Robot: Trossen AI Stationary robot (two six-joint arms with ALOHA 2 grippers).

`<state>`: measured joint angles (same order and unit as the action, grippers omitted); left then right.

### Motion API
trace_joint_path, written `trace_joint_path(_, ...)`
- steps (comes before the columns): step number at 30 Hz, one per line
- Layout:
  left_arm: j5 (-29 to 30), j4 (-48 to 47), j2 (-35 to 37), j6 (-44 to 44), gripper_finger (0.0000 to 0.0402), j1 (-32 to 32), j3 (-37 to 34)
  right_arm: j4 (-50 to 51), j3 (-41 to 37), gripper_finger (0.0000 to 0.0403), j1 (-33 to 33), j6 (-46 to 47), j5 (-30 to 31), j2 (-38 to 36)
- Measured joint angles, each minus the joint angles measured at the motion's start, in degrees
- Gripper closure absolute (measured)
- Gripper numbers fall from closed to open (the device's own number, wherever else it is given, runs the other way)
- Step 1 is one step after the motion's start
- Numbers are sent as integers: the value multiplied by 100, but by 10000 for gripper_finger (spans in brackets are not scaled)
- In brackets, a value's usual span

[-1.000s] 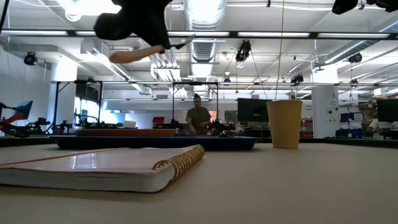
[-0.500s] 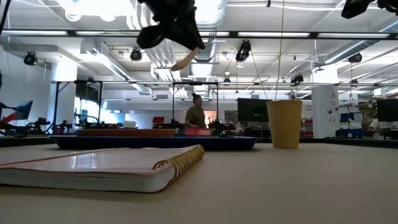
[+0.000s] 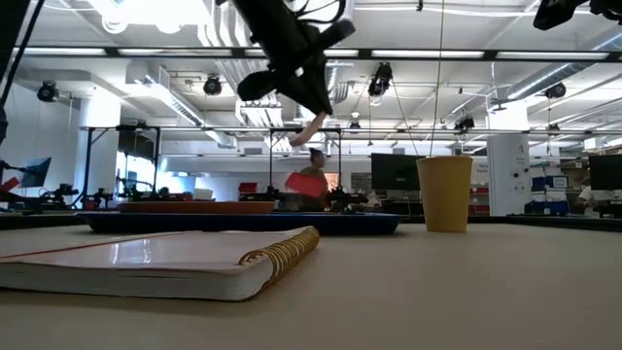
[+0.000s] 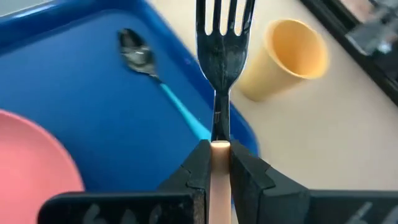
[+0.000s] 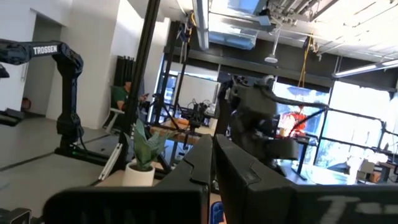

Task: Pick and place plate/cup/fork/spoon on tray
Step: Put the light orange fork in between the pink plate and light blue spoon on the blue tray

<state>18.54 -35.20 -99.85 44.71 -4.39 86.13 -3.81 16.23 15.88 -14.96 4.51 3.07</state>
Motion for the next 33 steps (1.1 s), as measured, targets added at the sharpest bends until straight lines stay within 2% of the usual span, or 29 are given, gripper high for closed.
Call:
trace_joint_path(6, 166, 39, -42, 566, 377, -271, -273, 11, 0, 394, 1, 16, 2, 2)
trace_joint_path(13, 176, 808, -300, 778, 373, -418, -552, 15, 0, 394, 2, 20, 2, 0)
trace_joint_path(21, -45, 800, -719, 1051, 372, -587, -667, 56, 0, 394, -2, 49, -3, 13)
trace_joint_path(33, -216, 774, -794, 1208, 370, -817, -698, 56, 0, 394, 0, 50, 2, 2)
